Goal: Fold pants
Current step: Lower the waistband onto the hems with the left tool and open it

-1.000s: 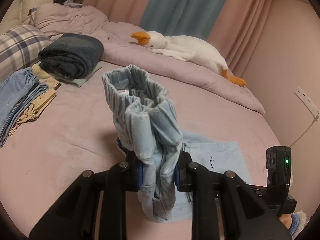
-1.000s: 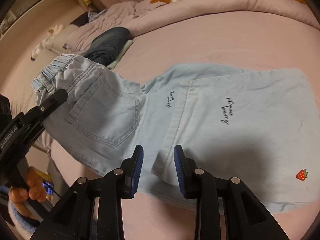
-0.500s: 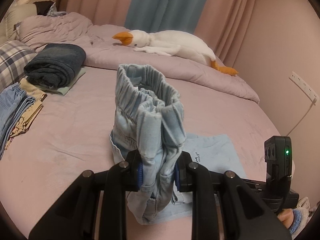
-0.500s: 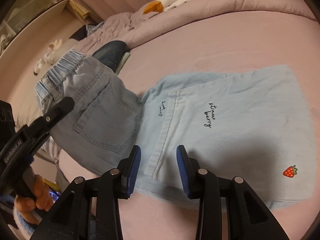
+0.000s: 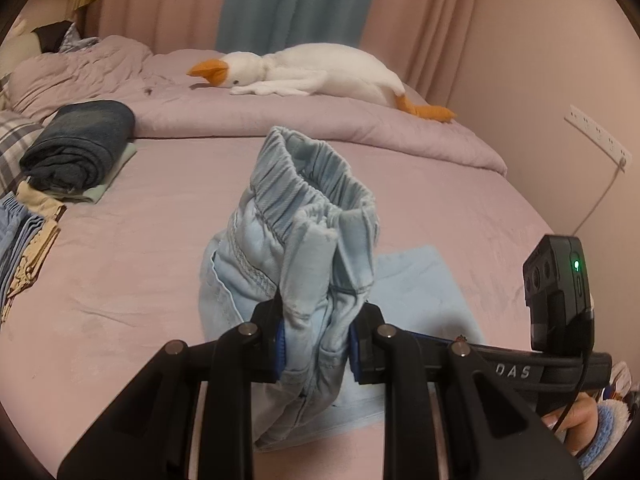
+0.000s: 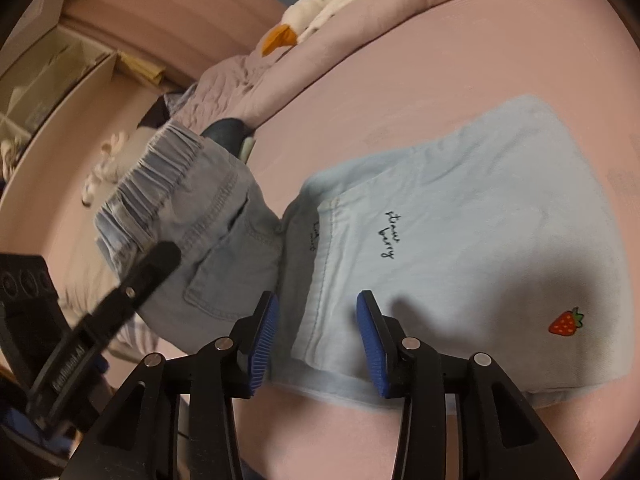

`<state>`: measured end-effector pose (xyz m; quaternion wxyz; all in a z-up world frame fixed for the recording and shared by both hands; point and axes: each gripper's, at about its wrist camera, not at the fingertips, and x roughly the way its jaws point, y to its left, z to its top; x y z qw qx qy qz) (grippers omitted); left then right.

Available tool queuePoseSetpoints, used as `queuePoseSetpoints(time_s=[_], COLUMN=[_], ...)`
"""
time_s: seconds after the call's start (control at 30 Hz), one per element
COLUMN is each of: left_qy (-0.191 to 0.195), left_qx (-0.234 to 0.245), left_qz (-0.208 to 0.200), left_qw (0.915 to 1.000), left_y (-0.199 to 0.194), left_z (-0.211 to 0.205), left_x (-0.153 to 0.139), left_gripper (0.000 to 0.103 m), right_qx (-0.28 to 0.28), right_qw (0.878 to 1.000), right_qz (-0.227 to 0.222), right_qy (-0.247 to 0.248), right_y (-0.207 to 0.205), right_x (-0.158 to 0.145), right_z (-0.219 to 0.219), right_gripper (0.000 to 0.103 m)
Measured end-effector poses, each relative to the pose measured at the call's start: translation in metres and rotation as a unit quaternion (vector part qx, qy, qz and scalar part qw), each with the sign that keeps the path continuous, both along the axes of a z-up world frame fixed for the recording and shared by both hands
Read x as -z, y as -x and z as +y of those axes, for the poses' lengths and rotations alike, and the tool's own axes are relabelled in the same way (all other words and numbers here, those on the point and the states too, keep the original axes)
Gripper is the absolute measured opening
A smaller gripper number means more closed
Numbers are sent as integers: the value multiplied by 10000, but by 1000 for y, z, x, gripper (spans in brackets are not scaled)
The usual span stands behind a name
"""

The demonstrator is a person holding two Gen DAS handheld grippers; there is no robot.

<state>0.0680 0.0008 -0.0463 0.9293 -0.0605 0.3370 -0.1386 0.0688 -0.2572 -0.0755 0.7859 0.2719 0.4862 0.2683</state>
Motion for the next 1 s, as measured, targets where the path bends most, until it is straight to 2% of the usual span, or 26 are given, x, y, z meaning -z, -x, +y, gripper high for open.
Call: queuePoseSetpoints(time_s=[0.1,0.2,0.27,0.53,0.63,0.77,0.8,0.83,0.9,0.93,1.0], left_qy=[-90,-146,-168,-450,-581,-743,-778,-766,-682,-710,-780], left_qx=[128,247,314,554,638,712,722,756,834,853,873], left_qz=[52,115,178,401,489,607,621,660,792,824,792], left_qw=[9999,9995,9992,9966,9951,9928,9924,9920,9910,9904,9900], left_y=[-3,-5,-7,-16,-19,-23,-24,-25,-26,-25,-22], left_z=[-11,-21,-26,-52,-62,-72,-74,-75,-77,-79,-79], left_x=[6,12,16,36,44,52,54,56,59,60,62], left_gripper=[23,23,23,23,25,26,27,33,46,57,60], right_qx=[113,311,480,917,987,960,926,906,830,794,763], right_qw=[9995,9952,9894,9617,9530,9473,9492,9518,9556,9563,9579], right_qz=[147,442,635,969,1063,1109,1118,1120,1177,1199,1216], right_qy=[-245,-814,-1211,-2393,-2659,-2848,-2793,-2707,-2571,-2547,-2487], right_y=[-5,-8,-9,-8,-11,-17,-19,-21,-25,-27,-29], right_x=[7,18,27,46,49,47,47,46,46,46,45], right_z=[-10,-22,-31,-50,-53,-49,-48,-46,-45,-44,-41], right_gripper=[43,46,51,52,53,60,60,60,60,60,60])
